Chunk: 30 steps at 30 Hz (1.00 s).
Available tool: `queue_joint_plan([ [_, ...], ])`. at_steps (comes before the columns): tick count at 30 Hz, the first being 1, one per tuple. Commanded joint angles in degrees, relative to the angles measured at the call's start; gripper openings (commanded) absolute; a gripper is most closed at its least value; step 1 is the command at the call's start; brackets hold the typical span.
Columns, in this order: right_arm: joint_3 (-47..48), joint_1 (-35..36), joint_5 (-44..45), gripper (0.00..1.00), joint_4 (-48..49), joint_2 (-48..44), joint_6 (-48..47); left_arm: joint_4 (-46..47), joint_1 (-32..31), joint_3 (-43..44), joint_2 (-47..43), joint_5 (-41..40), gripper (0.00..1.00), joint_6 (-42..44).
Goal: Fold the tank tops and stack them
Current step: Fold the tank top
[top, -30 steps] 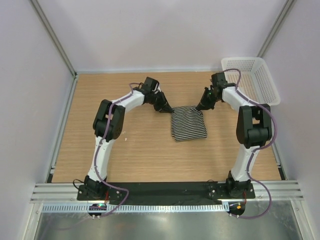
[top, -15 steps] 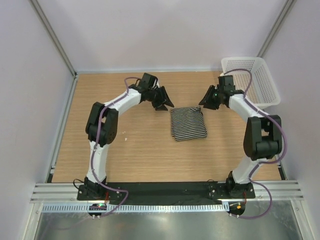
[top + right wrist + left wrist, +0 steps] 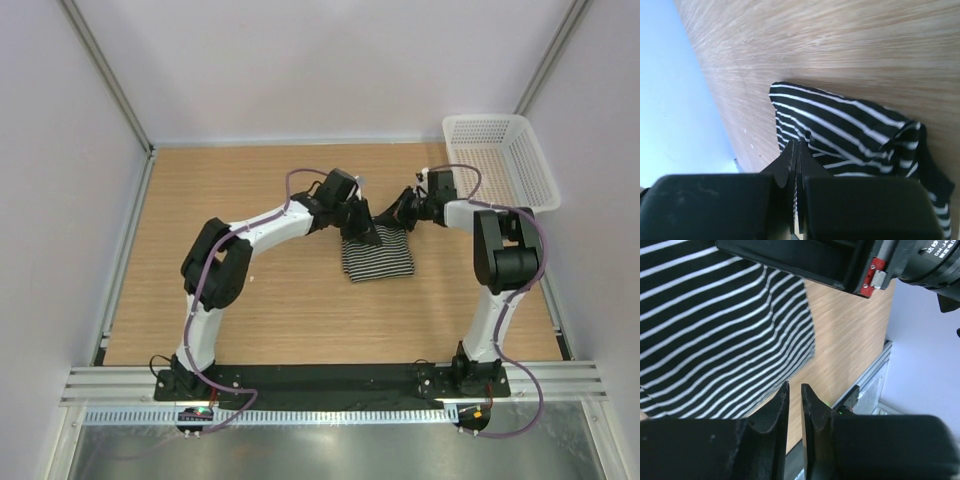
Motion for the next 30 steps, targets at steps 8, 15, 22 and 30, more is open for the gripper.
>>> queue_joint_plan([
  [8, 3.4, -3.6, -9.5, 0.01, 17.4, 12.3, 10.5, 4.7, 0.5, -0.9, 9.8, -0.7, 0.1, -0.4],
  [15, 6.3, -3.6, -9.7, 0.26, 16.7, 13.1, 9.9, 4.8, 0.6, -5.5, 7.0, -2.9, 0.11, 1.7],
  [22, 1.0, -3.6, -3.8, 0.33, 9.1, -1.1, 2.4, 1.5, 2.2, -4.3, 2.6, -5.1, 0.13, 3.7],
  [30, -8.6, -3.6, 4.8, 0.28, -4.2, -16.5, -6.2, -2.7, 5.1, 4.3, 3.3, -5.1, 0.14, 5.4],
])
